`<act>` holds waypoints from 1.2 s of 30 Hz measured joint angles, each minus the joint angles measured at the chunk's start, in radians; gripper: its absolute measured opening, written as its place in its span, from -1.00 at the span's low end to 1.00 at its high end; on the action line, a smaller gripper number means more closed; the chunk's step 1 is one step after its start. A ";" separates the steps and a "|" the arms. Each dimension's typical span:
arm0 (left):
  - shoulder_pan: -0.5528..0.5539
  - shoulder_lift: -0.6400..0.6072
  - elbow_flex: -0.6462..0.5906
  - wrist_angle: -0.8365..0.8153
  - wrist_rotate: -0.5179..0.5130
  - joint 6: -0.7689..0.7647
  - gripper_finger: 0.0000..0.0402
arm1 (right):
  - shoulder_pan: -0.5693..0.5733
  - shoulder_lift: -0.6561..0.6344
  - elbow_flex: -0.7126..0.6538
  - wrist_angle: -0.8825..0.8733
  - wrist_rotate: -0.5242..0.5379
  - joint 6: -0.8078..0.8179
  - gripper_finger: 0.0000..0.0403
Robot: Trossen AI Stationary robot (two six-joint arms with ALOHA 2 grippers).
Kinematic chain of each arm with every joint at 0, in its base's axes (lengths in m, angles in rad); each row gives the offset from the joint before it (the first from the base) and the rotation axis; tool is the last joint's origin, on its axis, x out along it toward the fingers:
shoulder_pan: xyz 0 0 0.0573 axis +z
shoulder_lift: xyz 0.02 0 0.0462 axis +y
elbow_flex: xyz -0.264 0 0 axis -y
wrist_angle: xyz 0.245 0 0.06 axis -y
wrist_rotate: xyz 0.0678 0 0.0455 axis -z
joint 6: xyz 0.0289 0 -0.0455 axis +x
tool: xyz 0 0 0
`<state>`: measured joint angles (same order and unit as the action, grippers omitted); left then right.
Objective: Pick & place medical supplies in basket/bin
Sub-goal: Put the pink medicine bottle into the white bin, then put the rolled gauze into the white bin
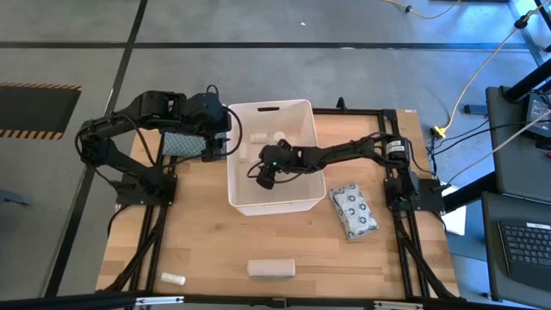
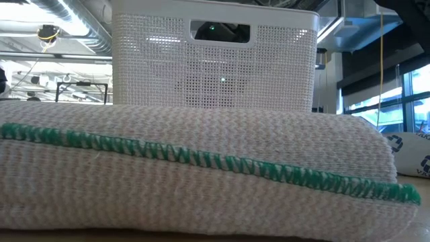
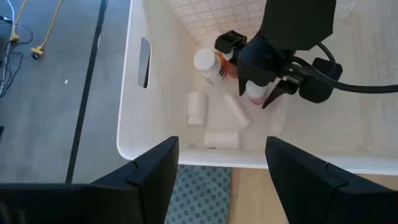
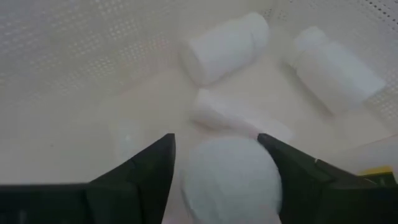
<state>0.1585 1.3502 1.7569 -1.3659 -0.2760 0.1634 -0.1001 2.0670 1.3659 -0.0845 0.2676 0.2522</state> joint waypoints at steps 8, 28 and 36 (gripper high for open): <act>0.000 0.000 0.000 0.000 -0.001 0.000 0.17 | 0.000 0.000 0.000 0.003 -0.022 0.000 0.26; 0.000 0.000 0.000 0.000 -0.023 0.000 0.17 | 0.001 -0.050 -0.002 -0.022 -0.087 0.035 0.46; 0.000 0.000 0.000 0.000 -0.023 -0.001 0.17 | 0.001 -0.094 -0.001 -0.025 -0.086 0.036 0.46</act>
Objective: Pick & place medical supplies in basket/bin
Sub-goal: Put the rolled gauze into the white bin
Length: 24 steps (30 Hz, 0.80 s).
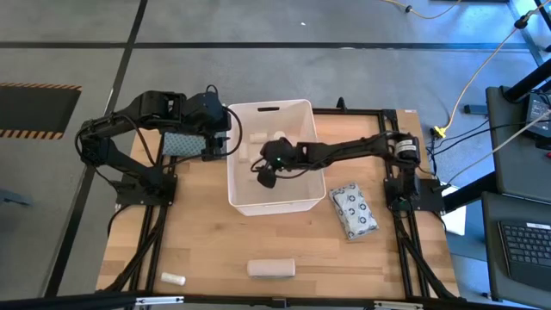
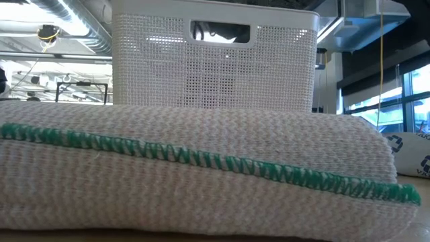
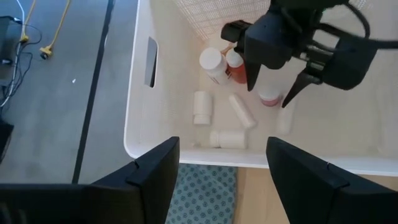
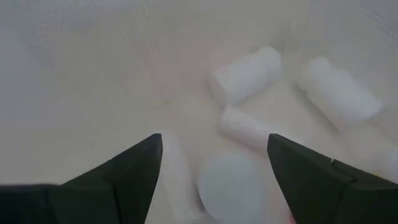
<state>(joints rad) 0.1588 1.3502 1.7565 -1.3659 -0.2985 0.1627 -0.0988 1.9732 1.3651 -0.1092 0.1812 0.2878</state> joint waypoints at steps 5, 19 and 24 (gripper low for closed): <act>0.000 0.000 0.000 0.000 0.000 -0.001 0.17 | 0.000 -0.070 0.000 -0.041 0.000 -0.001 0.46; -0.173 0.000 0.000 0.122 0.065 -0.110 0.17 | 0.054 -0.523 0.001 -0.428 -0.016 -0.003 0.46; -0.331 0.000 0.000 0.253 0.055 -0.184 0.17 | 0.121 -0.667 0.002 -0.703 0.000 0.130 0.46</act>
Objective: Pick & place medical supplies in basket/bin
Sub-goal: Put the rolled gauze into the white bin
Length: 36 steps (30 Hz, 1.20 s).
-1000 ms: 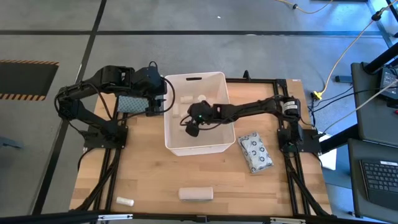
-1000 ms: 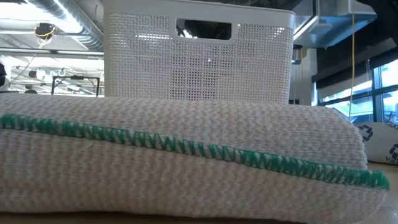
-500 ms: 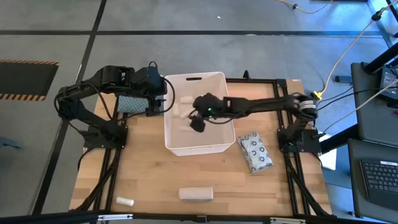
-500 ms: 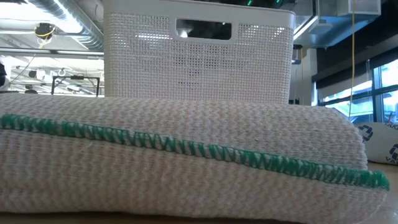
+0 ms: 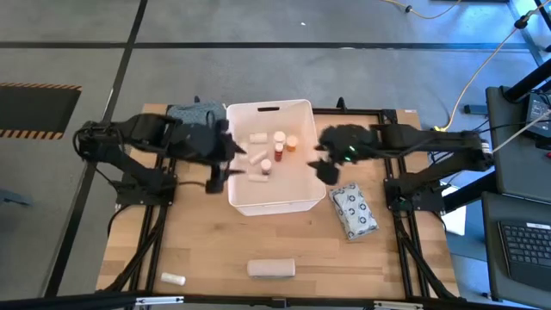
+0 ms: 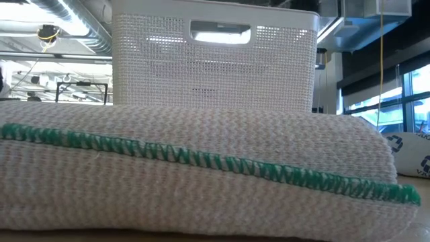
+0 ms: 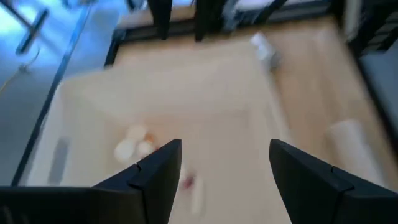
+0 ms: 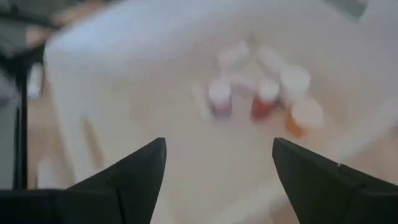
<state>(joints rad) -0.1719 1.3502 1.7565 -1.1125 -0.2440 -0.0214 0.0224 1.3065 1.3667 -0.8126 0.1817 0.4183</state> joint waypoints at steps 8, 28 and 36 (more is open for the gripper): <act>-0.291 0.030 0.000 0.062 -0.201 -0.166 0.17 | 0.289 -0.238 -0.223 -0.011 0.260 0.181 0.46; -0.667 0.495 -0.001 -0.429 0.362 -0.928 0.17 | 0.440 -0.507 -0.522 0.131 0.420 0.337 0.46; -0.766 0.653 -0.001 -0.373 0.462 -0.987 0.17 | 0.440 -0.506 -0.522 0.136 0.420 0.331 0.46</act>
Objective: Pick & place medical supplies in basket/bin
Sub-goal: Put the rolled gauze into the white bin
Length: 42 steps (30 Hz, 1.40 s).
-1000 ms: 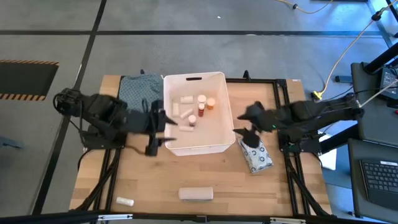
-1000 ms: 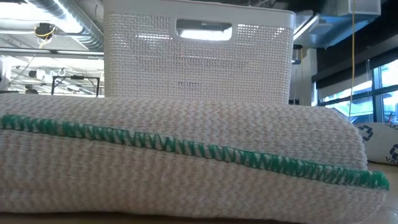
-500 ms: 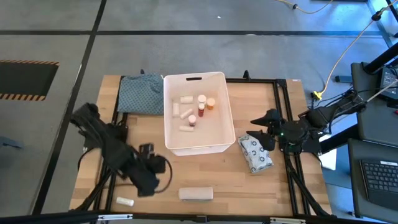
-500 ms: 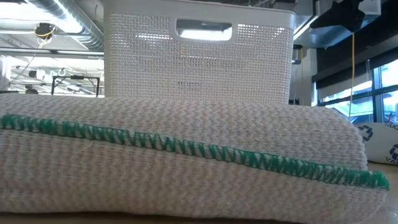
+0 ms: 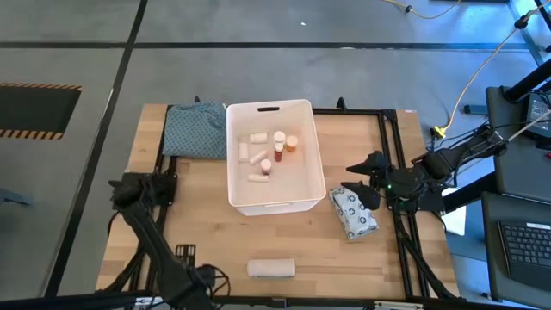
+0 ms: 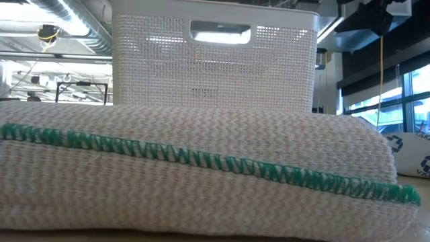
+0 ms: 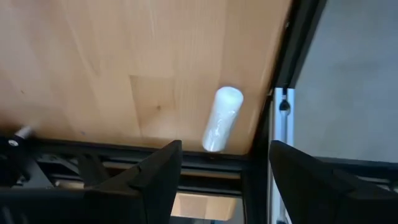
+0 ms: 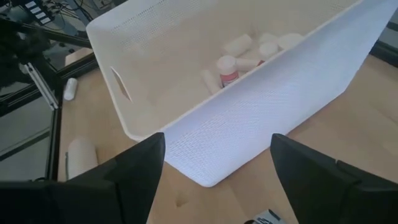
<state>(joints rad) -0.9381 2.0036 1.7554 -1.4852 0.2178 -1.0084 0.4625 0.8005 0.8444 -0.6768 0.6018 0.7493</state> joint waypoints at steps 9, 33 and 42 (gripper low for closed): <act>-0.007 0.124 0.000 0.015 0.118 -0.047 0.17 | 0.000 0.002 0.000 0.095 0.000 -0.050 0.46; -0.033 0.168 -0.290 0.344 0.261 -0.060 0.16 | 0.000 0.002 0.000 0.110 0.000 -0.048 0.46; -0.029 0.168 -0.298 0.330 0.283 0.020 -0.16 | 0.000 0.002 0.000 0.109 0.000 -0.051 0.46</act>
<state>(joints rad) -0.9674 2.1716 1.4576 -1.1555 0.5006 -0.9883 0.4625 0.8024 0.8444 -0.5674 0.6014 0.6980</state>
